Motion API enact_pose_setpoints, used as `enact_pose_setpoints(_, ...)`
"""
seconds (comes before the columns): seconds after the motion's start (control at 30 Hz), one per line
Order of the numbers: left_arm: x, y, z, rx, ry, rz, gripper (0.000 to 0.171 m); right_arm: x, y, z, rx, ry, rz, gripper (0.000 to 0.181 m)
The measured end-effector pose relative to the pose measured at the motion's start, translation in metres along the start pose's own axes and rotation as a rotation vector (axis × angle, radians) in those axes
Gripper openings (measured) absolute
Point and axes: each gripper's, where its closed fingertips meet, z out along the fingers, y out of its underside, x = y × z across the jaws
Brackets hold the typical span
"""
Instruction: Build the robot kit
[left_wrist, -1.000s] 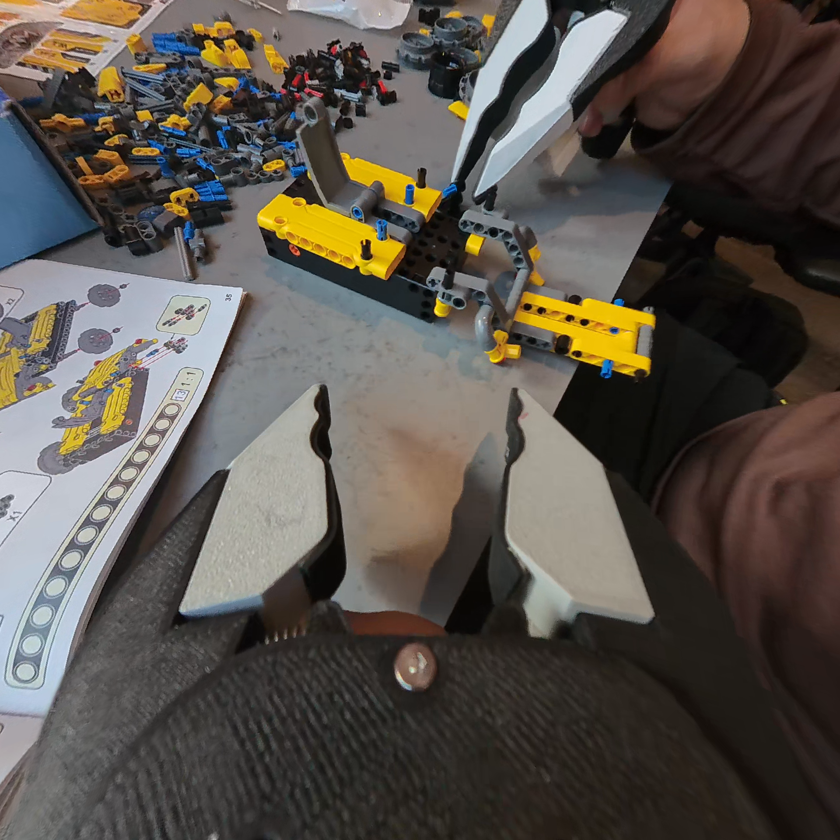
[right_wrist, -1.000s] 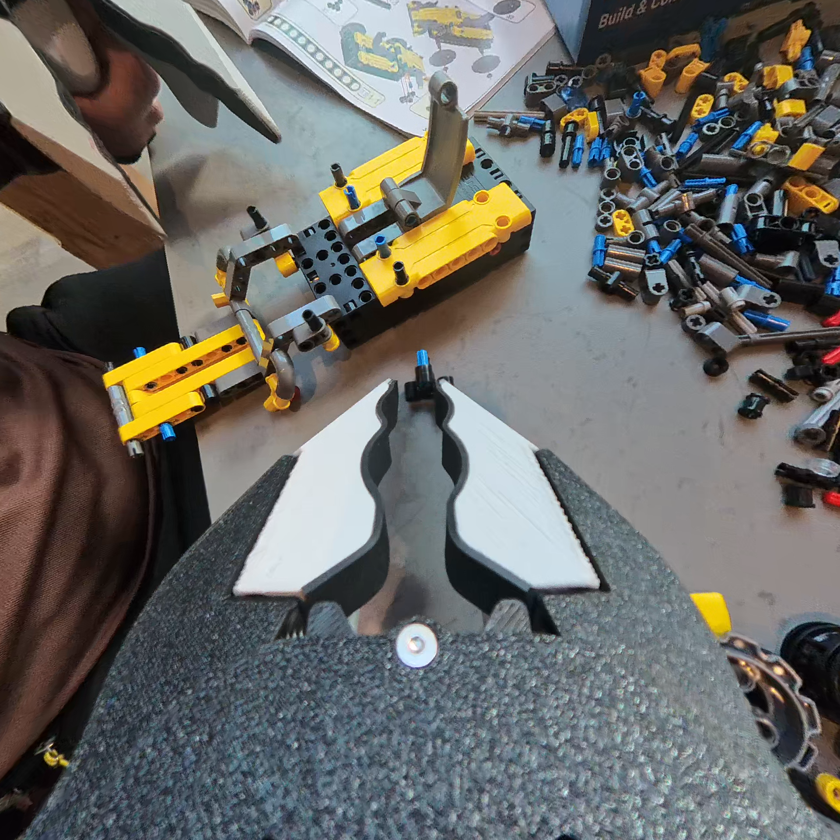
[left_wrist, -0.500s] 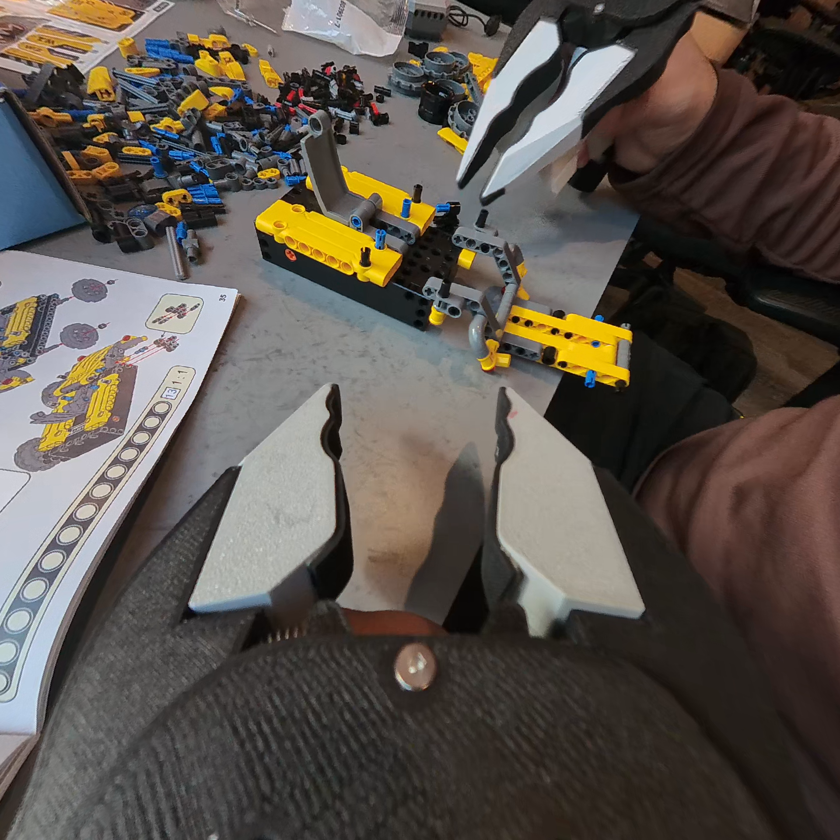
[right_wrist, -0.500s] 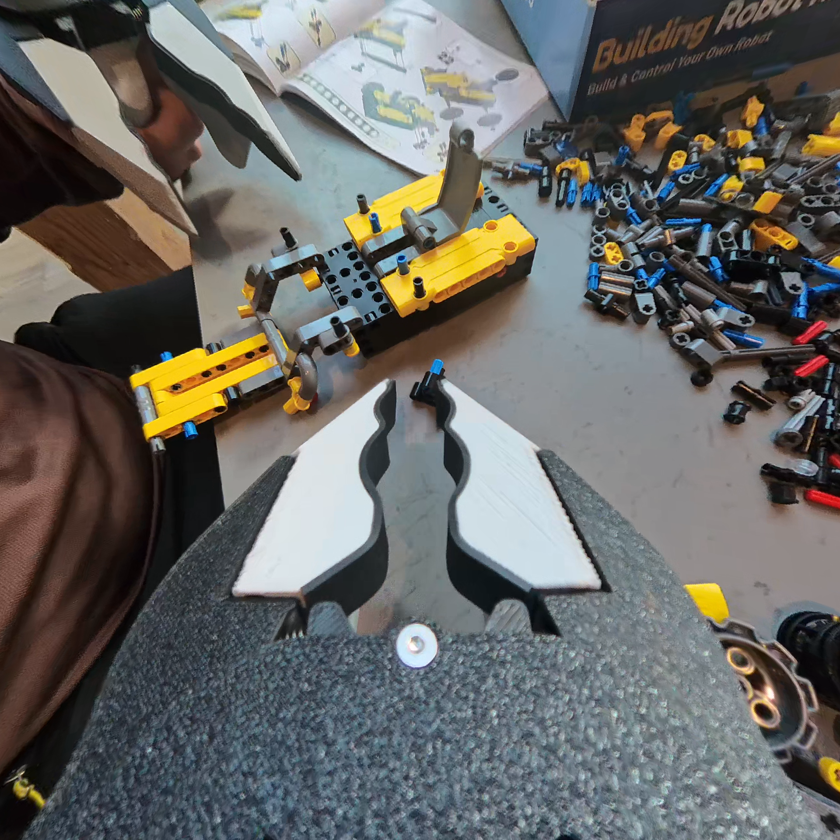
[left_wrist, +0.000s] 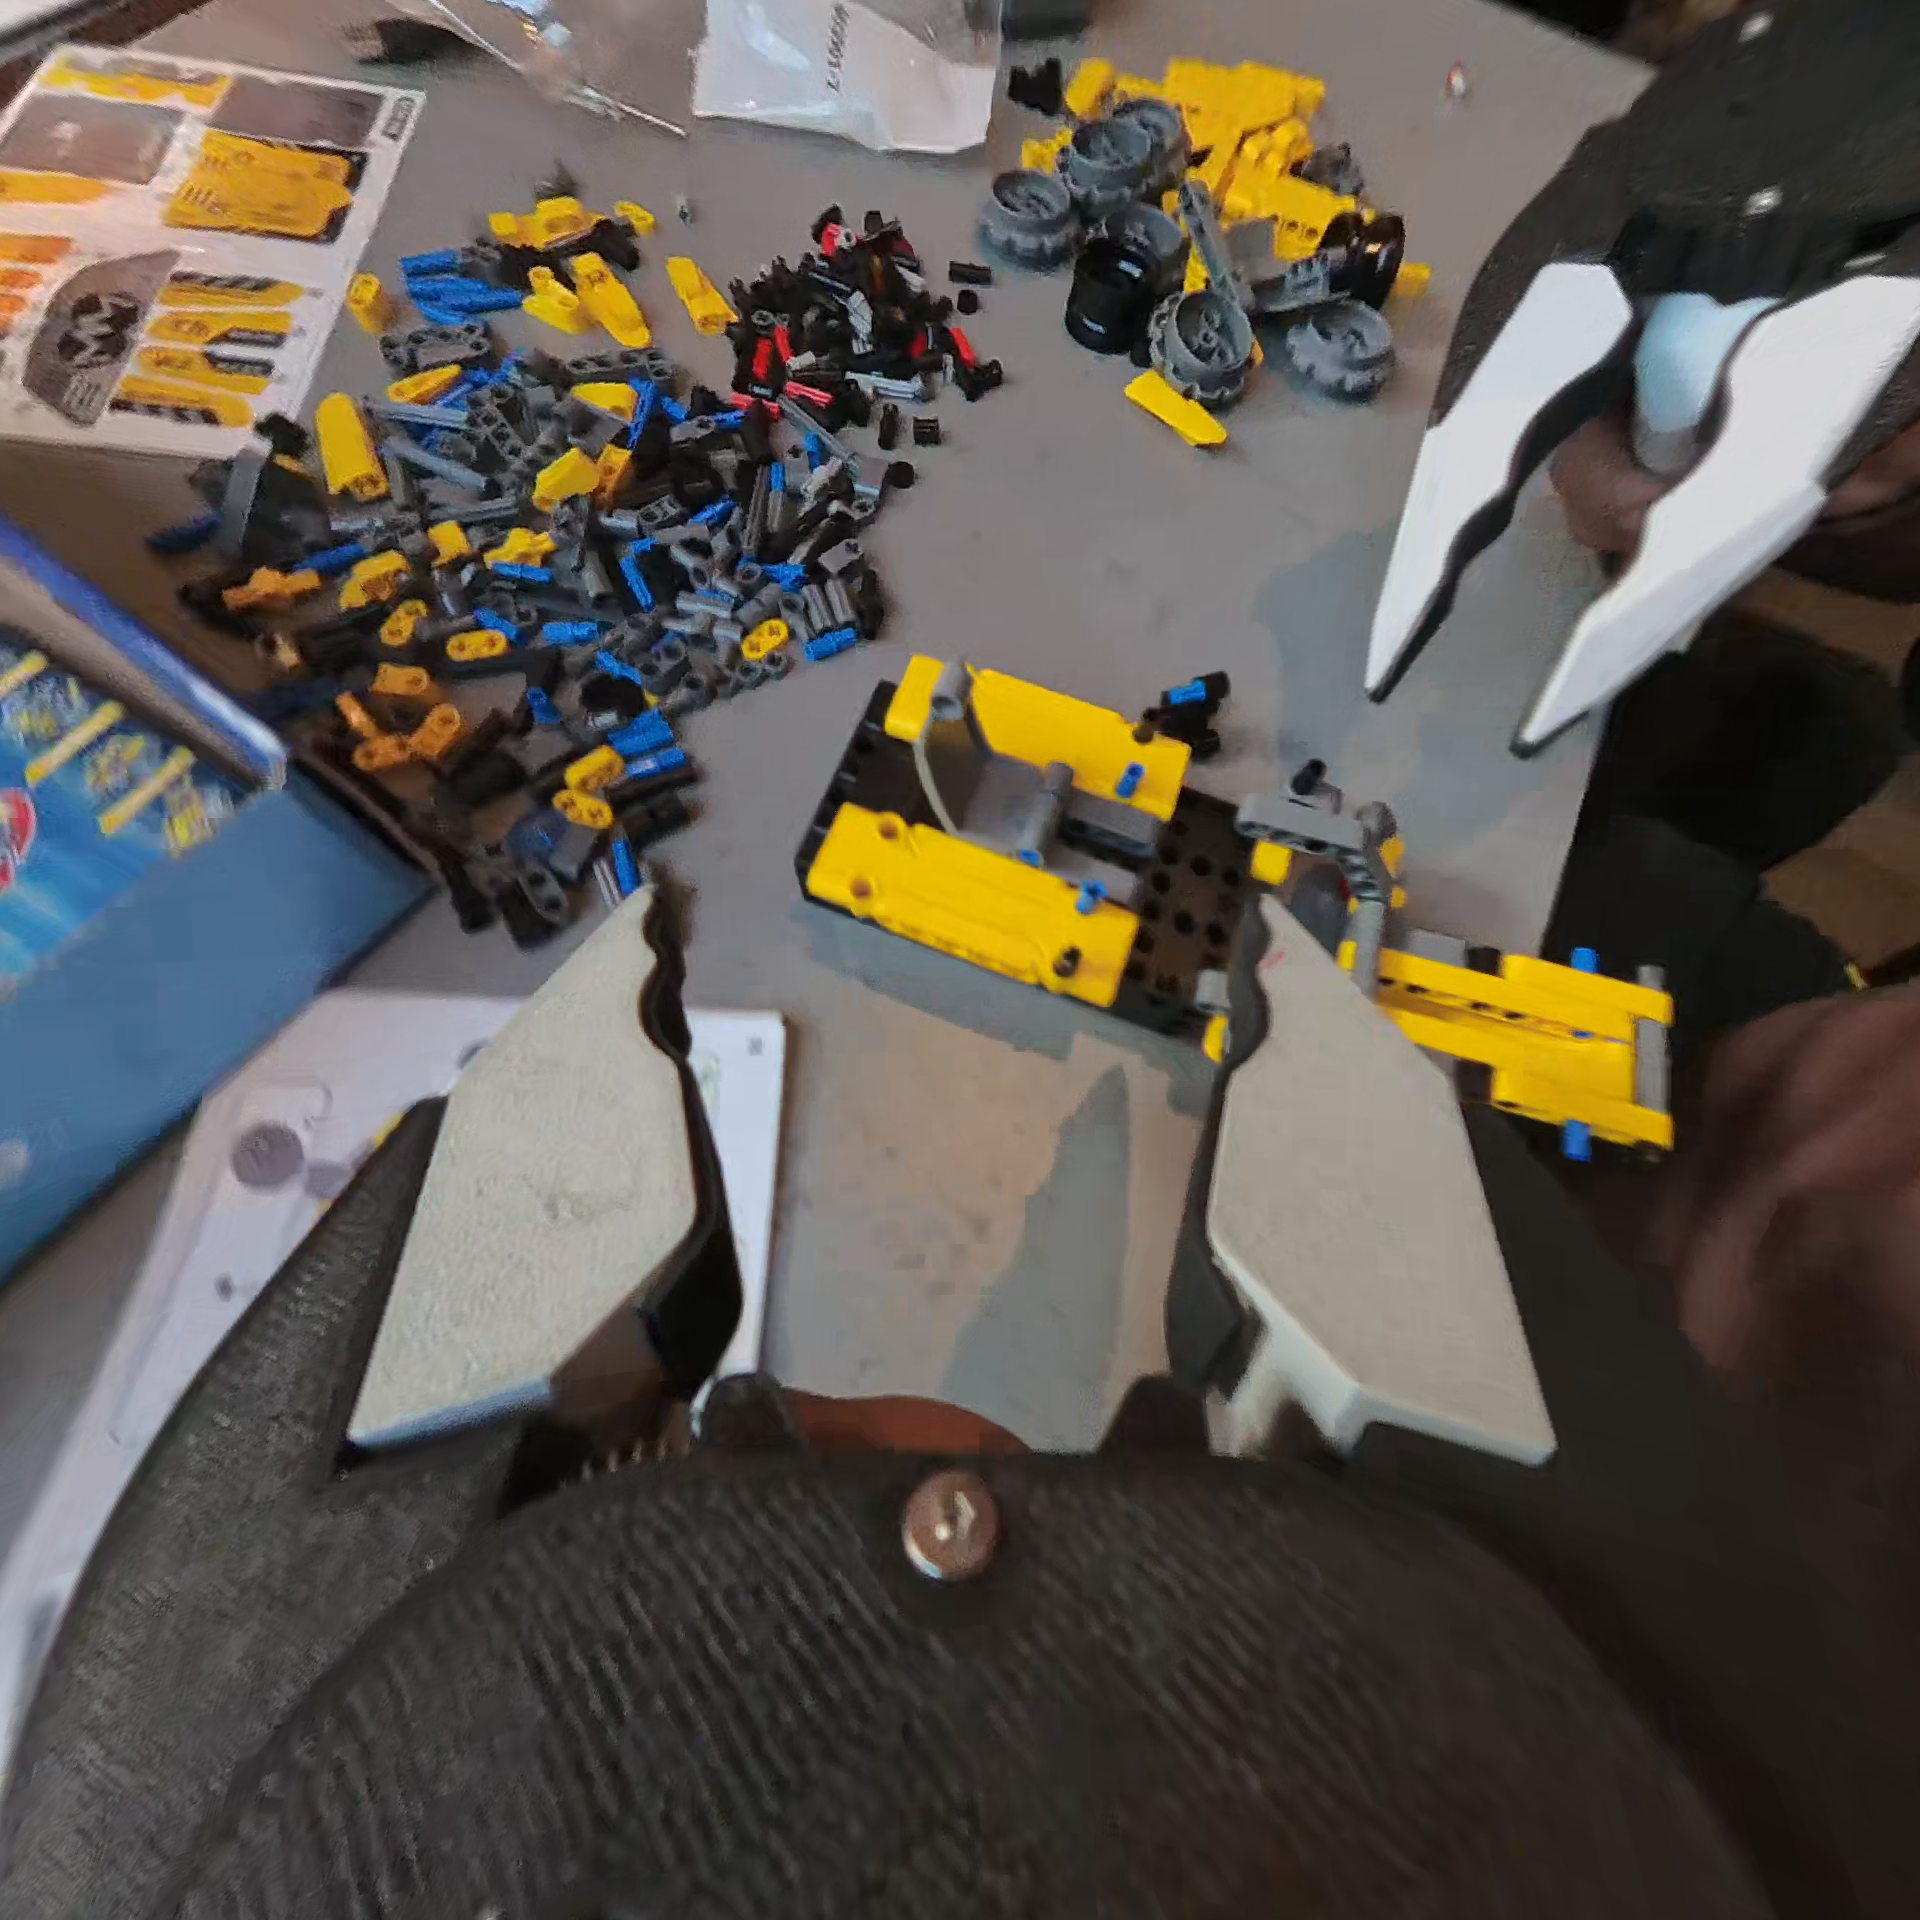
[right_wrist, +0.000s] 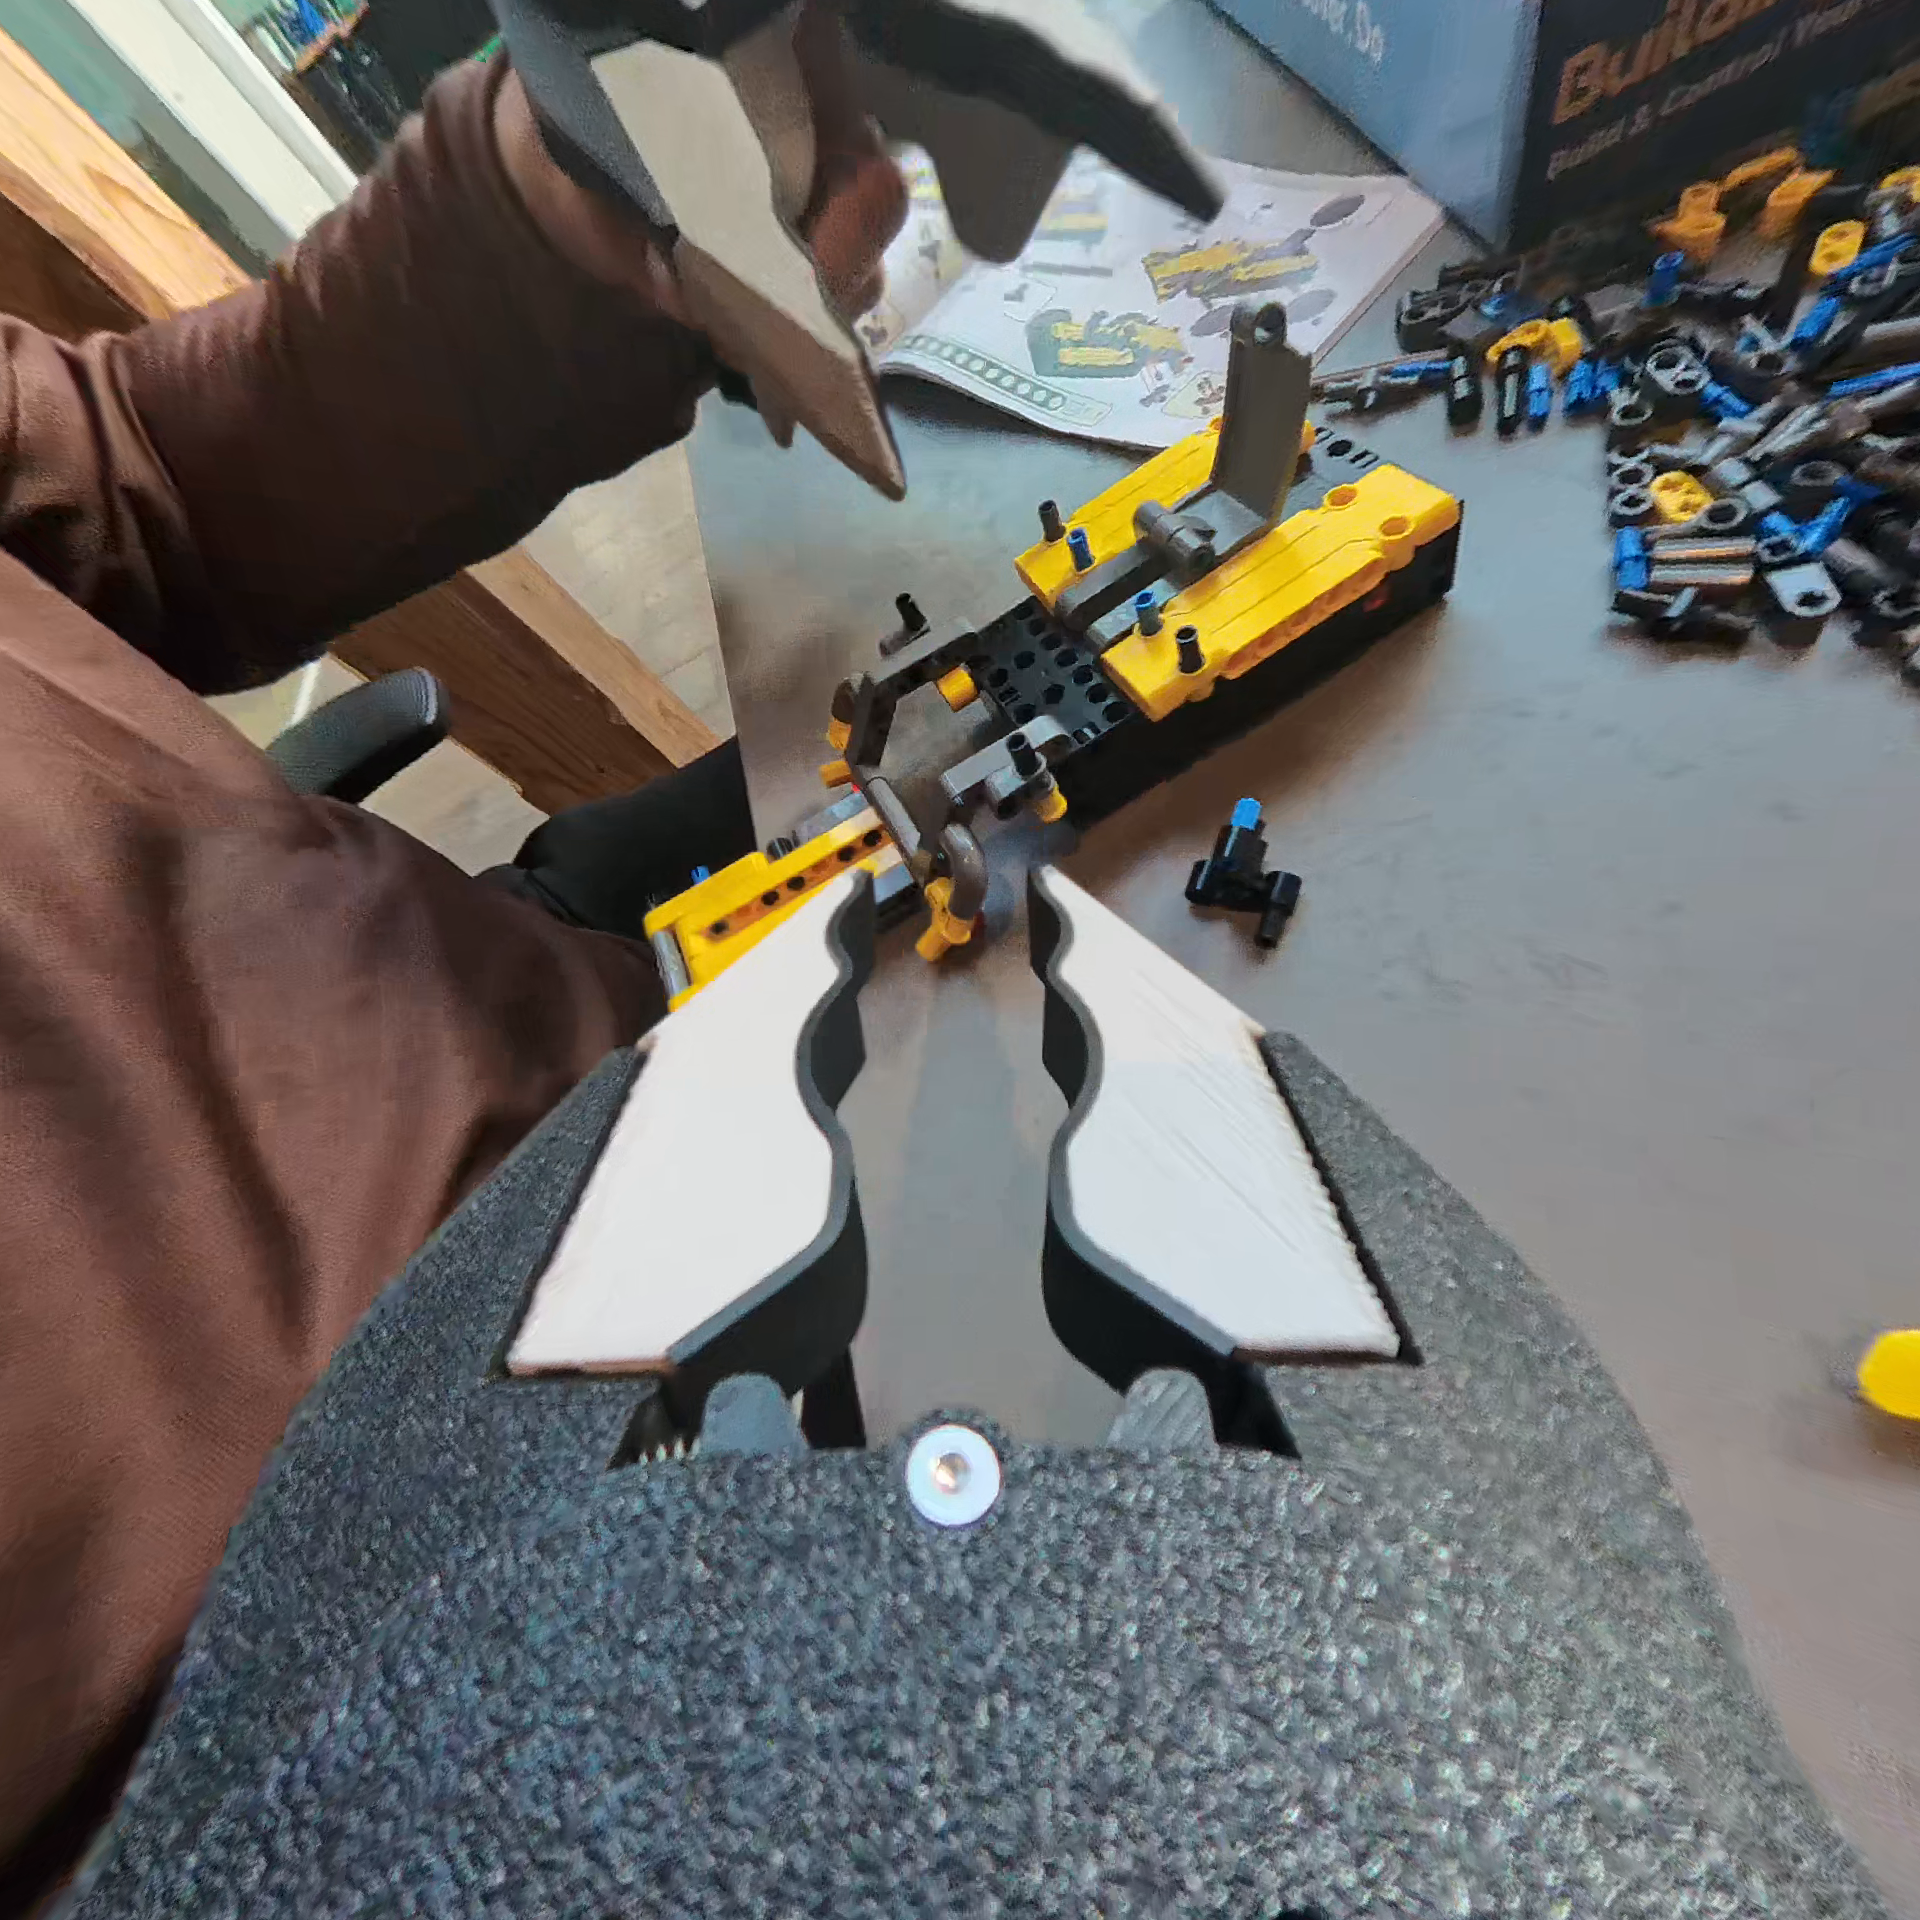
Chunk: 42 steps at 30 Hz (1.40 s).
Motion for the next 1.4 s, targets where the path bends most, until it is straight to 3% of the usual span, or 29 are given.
enact_pose_setpoints(0.17,-0.005,-0.001,0.029,-0.167,0.120,0.100,0.115,-0.007,-0.004,0.016,0.013,-0.043,0.119,0.038)
enact_pose_setpoints(0.33,0.004,0.025,0.042,-0.301,0.177,0.165,0.097,0.004,0.002,0.036,-0.061,0.024,0.178,0.042)
enact_pose_setpoints(0.47,0.008,0.025,0.044,-0.262,0.191,0.103,0.092,0.004,0.010,0.050,-0.115,0.034,0.198,0.044)
enact_pose_setpoints(0.53,0.009,0.027,0.041,-0.247,0.174,0.098,0.093,0.005,0.012,0.053,-0.124,0.050,0.181,0.035)
enact_pose_setpoints(0.83,0.014,0.035,0.027,-0.054,-0.001,-0.036,0.092,0.005,0.010,0.052,-0.146,0.077,0.167,0.030)
enact_pose_setpoints(0.9,0.015,0.037,0.024,-0.042,-0.042,-0.070,0.092,0.002,0.015,0.053,-0.184,0.052,0.183,0.031)
enact_pose_setpoints(0.97,0.015,0.040,0.020,-0.040,-0.088,-0.106,0.092,-0.003,0.019,0.056,-0.215,0.027,0.195,0.020)
enact_pose_setpoints(1.1,0.019,0.045,0.013,-0.009,-0.166,-0.159,0.092,0.001,0.019,0.056,-0.244,0.084,0.123,0.017)
enact_pose_setpoints(1.27,0.018,0.037,0.005,0.091,-0.238,-0.126,0.090,0.003,0.013,0.053,-0.267,0.138,0.022,0.017)
enact_pose_setpoints(1.4,0.016,0.025,-0.002,0.174,-0.287,-0.058,0.075,0.007,-0.006,0.046,-0.264,0.232,-0.105,0.017)
